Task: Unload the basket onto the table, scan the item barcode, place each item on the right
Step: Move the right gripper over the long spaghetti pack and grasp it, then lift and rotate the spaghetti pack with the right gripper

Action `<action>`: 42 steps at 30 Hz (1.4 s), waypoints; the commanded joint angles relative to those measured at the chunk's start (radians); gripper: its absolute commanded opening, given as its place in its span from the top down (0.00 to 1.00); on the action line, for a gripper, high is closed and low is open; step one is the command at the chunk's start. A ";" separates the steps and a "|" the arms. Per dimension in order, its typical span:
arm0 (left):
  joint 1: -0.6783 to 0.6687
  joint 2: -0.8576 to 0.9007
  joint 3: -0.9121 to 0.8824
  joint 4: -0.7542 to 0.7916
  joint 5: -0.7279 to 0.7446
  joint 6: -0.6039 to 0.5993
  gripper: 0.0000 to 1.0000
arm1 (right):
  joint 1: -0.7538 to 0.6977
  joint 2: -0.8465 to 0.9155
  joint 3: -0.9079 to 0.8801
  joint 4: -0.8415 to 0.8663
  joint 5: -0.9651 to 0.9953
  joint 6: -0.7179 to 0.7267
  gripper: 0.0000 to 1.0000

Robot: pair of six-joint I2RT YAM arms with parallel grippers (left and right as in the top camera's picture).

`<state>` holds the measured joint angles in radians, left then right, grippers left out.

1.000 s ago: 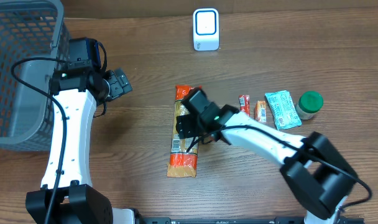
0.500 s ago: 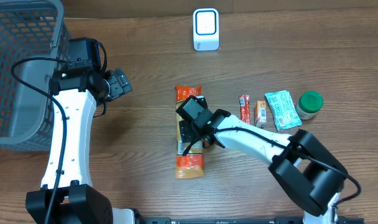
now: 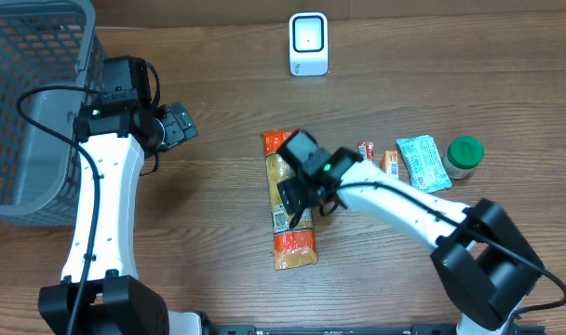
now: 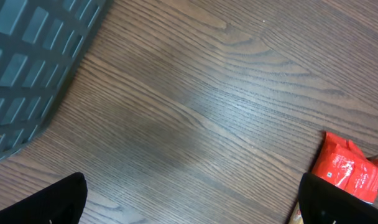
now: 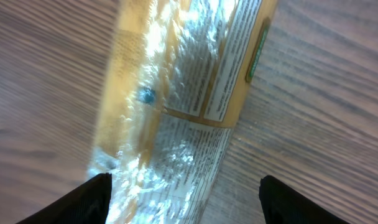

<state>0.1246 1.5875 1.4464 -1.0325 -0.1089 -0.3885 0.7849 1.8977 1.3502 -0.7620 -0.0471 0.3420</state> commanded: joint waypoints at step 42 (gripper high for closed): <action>0.000 0.007 -0.004 0.000 -0.003 0.011 0.00 | 0.037 0.223 0.185 -0.255 0.204 -0.239 0.00</action>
<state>0.1246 1.5875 1.4464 -1.0325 -0.1089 -0.3885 0.8207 2.1174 1.5326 -1.0431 0.1120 0.1345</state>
